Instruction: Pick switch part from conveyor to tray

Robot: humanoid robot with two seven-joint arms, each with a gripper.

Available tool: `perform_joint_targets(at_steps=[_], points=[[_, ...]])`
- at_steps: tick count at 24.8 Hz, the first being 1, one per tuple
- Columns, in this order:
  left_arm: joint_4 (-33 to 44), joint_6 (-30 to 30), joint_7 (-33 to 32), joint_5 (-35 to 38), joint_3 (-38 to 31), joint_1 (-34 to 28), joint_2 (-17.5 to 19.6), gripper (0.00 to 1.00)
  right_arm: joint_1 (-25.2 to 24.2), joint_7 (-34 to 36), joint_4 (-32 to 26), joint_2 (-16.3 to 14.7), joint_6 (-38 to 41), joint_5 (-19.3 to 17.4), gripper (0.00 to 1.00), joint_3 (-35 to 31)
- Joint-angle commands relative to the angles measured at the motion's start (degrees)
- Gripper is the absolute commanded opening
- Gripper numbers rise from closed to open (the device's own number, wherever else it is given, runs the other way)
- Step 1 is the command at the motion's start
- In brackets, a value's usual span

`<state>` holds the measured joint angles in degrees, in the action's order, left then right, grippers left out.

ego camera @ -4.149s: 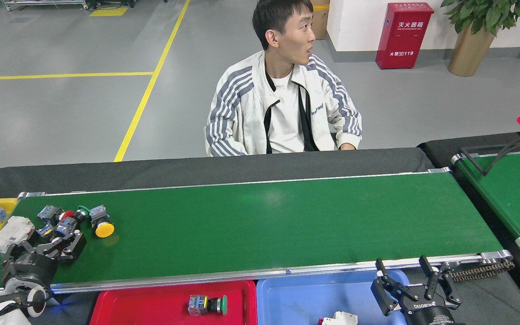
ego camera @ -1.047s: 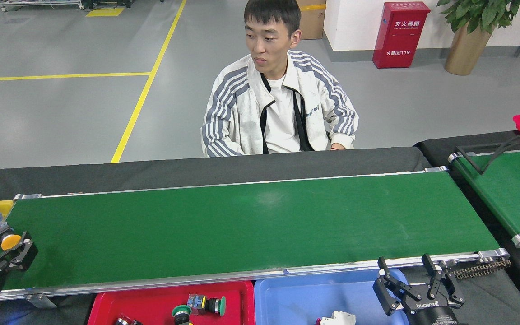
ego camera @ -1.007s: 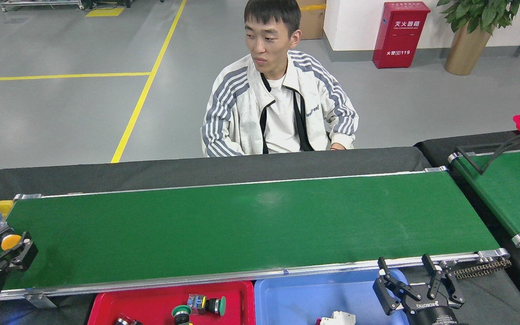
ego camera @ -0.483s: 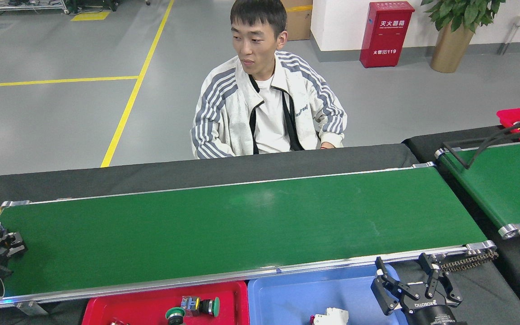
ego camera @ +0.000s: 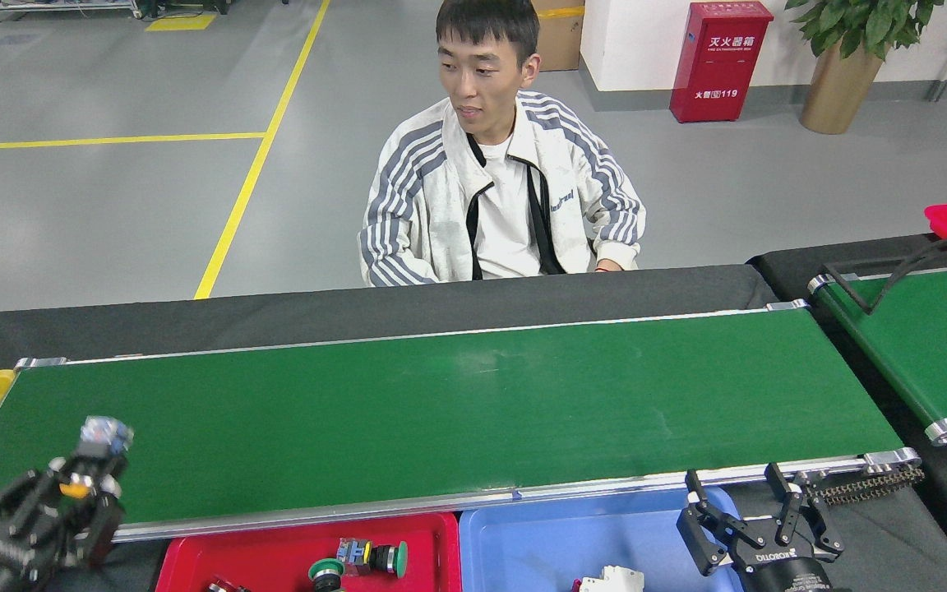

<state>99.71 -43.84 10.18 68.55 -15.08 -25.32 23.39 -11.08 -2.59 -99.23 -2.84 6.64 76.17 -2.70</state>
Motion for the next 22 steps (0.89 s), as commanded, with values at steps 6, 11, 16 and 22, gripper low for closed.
perform_joint_targets(at_steps=[6, 11, 16, 22], points=[[2.2, -1.2, -4.6, 0.4, -0.6, -0.5, -8.7, 1.0, 0.1, 0.1, -1.0, -0.1, -0.1, -0.1, 1.0, -0.2], [2.0, -1.2, -4.9, 0.6, -6.7, 1.2, -11.8, 1.0, 0.2, 0.1, -1.0, -0.1, -0.1, -0.1, 1.0, -0.2], [-2.0, 16.2, -4.9, 5.3, -13.5, 1.8, -13.7, 1.0, 0.2, 0.1, -1.0, -0.1, -0.1, -0.1, 1.0, -0.2], [-4.7, 17.7, -4.9, 5.9, -15.7, 2.3, -13.3, 1.0, 0.1, 0.1, -1.1, 0.0, -0.1, -0.1, 1.0, -0.2]])
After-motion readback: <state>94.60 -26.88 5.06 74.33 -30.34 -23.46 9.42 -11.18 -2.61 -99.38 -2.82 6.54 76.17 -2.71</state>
